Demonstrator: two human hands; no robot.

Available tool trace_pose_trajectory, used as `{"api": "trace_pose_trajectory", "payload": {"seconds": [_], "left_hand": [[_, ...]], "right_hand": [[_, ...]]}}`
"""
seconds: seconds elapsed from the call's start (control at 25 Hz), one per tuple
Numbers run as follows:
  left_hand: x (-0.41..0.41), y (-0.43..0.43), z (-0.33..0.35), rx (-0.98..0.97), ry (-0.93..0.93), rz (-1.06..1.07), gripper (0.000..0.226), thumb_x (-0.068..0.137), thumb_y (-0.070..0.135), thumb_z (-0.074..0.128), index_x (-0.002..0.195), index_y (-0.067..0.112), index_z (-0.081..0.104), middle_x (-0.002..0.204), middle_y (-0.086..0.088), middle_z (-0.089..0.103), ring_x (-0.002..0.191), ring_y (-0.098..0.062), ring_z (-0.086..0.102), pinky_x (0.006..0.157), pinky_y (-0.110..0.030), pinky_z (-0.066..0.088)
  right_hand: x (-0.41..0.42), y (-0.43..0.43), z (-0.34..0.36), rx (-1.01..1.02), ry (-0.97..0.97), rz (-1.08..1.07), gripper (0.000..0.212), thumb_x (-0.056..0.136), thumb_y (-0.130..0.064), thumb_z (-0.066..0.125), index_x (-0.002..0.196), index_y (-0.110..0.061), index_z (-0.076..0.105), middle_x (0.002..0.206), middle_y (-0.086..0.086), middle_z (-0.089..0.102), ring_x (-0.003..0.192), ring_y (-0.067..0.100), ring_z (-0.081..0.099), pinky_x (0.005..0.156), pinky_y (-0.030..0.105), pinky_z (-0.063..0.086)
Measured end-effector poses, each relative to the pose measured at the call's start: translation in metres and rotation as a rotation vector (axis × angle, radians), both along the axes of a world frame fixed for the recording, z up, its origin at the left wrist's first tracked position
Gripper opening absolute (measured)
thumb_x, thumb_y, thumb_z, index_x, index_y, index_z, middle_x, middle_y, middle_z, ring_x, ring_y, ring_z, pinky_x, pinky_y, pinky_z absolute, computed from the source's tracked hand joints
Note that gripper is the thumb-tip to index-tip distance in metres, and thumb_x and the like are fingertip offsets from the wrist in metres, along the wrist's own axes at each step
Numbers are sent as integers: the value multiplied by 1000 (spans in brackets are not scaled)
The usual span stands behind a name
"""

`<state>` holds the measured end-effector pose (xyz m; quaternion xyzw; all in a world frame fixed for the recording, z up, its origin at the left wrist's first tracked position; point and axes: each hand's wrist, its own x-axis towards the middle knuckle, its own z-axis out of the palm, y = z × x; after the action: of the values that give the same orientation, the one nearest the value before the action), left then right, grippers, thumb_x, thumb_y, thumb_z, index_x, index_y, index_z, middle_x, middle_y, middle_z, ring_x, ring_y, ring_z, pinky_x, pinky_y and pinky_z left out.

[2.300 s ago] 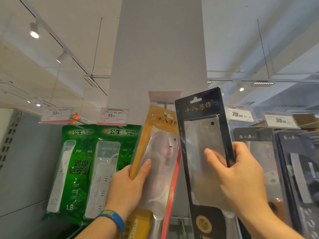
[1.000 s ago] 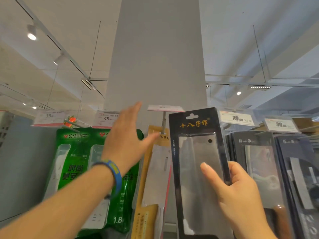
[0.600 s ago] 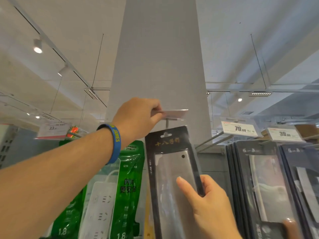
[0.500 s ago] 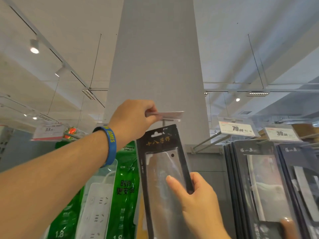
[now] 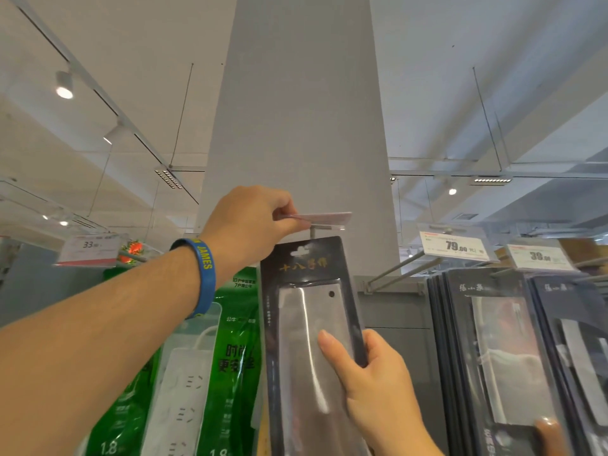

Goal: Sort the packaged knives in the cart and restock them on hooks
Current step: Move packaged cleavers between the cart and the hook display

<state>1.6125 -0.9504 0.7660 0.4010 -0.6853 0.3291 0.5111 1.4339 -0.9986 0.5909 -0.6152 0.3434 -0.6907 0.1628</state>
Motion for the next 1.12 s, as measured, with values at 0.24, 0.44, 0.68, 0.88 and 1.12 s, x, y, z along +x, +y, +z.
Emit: {"api": "trace_pose_trajectory", "payload": {"seconds": [0.24, 0.44, 0.68, 0.88, 1.12], "left_hand": [[-1, 2, -2, -11, 3, -6, 27, 84, 53, 67, 81, 27, 70, 59, 10, 56, 51, -4, 46, 49, -24, 28], [1, -1, -5, -17, 14, -29, 25, 84, 53, 68, 83, 28, 72, 66, 12, 60, 62, -4, 52, 53, -24, 33], [3, -4, -9, -48, -3, -21, 26, 84, 56, 66, 83, 30, 72, 71, 13, 63, 69, -4, 56, 57, -24, 40], [2, -6, -10, -64, -2, -47, 27, 84, 55, 66, 84, 29, 73, 75, 14, 66, 75, -6, 59, 66, -27, 48], [0, -7, -11, -99, 3, -25, 29, 83, 57, 66, 84, 29, 74, 73, 13, 66, 73, -8, 59, 66, -29, 49]], "right_hand": [[-5, 9, -1, 11, 87, -113, 57, 74, -61, 77, 65, -17, 43, 50, -11, 39, 50, 8, 33, 50, 19, 33], [-2, 11, 0, 52, 57, 0, 64, 71, -63, 77, 83, -2, 61, 62, 2, 60, 58, 20, 52, 60, 31, 45], [-1, 15, 5, 46, 85, -50, 59, 73, -63, 76, 72, -9, 53, 56, -6, 44, 52, 9, 37, 51, 23, 33], [-10, 18, 1, 101, 20, 6, 63, 68, -68, 73, 86, -8, 70, 84, 12, 72, 67, 19, 61, 71, 37, 53], [-4, 18, 6, 86, 45, 30, 62, 77, -61, 76, 93, -2, 67, 91, 18, 71, 68, 21, 62, 70, 39, 54]]}}
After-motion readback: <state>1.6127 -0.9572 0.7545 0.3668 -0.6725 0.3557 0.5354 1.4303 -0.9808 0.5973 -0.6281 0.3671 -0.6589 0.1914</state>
